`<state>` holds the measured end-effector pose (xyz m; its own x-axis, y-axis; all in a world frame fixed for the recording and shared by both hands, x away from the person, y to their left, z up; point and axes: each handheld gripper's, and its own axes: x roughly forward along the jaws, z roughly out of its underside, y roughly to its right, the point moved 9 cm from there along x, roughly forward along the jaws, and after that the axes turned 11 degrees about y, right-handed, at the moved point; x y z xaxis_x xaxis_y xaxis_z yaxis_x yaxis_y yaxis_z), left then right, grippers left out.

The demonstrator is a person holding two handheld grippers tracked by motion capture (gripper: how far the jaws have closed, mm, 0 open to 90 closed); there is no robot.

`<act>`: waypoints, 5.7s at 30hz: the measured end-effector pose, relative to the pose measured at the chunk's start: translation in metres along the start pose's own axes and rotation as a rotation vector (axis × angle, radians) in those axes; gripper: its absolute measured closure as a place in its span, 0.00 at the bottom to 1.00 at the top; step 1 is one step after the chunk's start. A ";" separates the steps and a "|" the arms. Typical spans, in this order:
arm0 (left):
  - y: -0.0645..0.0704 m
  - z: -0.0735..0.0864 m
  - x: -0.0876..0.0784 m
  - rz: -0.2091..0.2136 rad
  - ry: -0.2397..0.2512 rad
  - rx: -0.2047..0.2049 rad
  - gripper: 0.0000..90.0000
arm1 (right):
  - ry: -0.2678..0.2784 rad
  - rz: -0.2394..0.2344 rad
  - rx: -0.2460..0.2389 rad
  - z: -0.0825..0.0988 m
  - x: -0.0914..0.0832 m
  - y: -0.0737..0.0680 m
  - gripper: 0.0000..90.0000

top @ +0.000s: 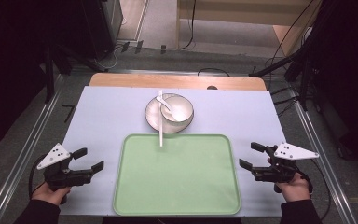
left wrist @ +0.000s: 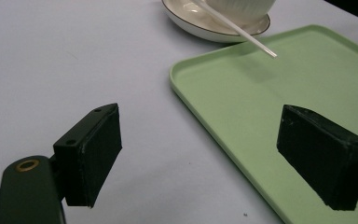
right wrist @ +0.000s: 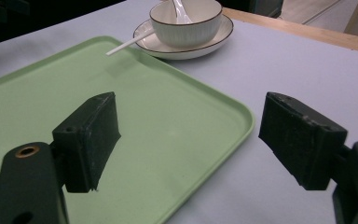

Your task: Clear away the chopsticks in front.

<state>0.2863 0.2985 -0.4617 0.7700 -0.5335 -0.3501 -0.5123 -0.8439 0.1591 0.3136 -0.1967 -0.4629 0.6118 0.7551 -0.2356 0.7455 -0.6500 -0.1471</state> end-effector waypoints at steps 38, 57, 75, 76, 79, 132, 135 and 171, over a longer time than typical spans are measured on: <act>0.025 -0.046 0.048 0.076 -0.184 -0.180 0.24 | -0.017 0.005 -0.006 0.003 0.001 0.001 0.23; 0.036 -0.072 0.104 0.067 -0.212 -0.162 0.31 | -0.020 0.005 -0.003 0.004 -0.001 0.000 0.23; 0.044 -0.070 0.174 -0.026 -0.317 -0.152 0.56 | -0.015 0.005 -0.004 0.004 -0.002 0.000 0.23; 0.044 -0.069 0.177 -0.031 -0.322 -0.154 0.56 | -0.015 0.006 -0.003 0.003 -0.002 0.000 0.23; 0.045 -0.067 0.187 -0.054 -0.334 -0.154 0.59 | -0.013 0.005 -0.003 0.003 -0.002 0.000 0.23; 0.030 -0.031 0.245 -0.218 -0.398 -0.334 0.94 | -0.011 -0.001 -0.006 0.002 -0.003 -0.001 0.23; 0.030 -0.033 0.244 -0.208 -0.391 -0.338 0.95 | -0.010 -0.001 -0.007 0.002 -0.003 -0.001 0.23; 0.067 -0.071 0.116 0.002 -0.321 -0.264 0.95 | -0.023 0.006 -0.010 0.004 -0.003 -0.001 0.23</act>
<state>0.3682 0.1755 -0.4265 0.5900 -0.5255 -0.6130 -0.3662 -0.8508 0.3768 0.3099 -0.1984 -0.4661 0.6105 0.7487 -0.2583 0.7443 -0.6539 -0.1358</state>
